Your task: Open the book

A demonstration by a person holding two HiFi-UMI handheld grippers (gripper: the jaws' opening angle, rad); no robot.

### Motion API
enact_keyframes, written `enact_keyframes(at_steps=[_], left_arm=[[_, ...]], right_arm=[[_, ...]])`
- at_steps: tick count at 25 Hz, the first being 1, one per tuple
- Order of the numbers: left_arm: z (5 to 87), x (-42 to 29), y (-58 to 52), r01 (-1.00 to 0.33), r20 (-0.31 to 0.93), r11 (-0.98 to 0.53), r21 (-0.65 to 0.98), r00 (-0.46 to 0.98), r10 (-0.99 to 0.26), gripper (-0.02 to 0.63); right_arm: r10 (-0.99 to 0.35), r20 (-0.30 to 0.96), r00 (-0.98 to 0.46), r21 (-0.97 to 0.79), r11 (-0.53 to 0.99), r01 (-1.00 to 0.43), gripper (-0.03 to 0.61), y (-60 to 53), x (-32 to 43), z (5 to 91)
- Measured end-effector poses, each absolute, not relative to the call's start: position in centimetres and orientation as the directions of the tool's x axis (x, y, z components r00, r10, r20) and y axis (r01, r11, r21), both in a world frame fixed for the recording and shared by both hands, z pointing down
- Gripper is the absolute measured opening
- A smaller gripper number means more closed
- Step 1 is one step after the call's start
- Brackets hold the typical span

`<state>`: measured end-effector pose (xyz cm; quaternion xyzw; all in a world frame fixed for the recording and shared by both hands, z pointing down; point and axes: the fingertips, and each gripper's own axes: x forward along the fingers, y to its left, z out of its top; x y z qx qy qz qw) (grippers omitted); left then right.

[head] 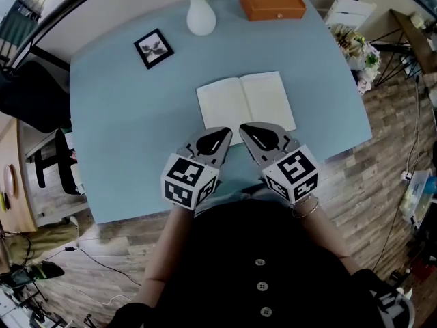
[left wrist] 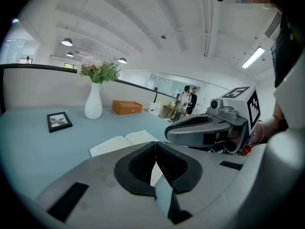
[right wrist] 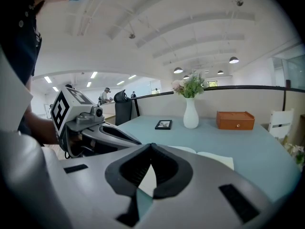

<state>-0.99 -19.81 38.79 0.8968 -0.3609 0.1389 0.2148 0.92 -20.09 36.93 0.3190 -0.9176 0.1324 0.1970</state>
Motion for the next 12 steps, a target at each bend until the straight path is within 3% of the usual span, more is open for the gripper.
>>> enact_keyframes(at_steps=[12], left_arm=[[38.91,-0.88,-19.96,-0.705,0.398,-0.641,0.304,0.705,-0.586,0.012]], right_arm=[[-0.544,0.469,-0.696,-0.111,0.745,-0.658,0.002,-20.37,1.32,37.37]])
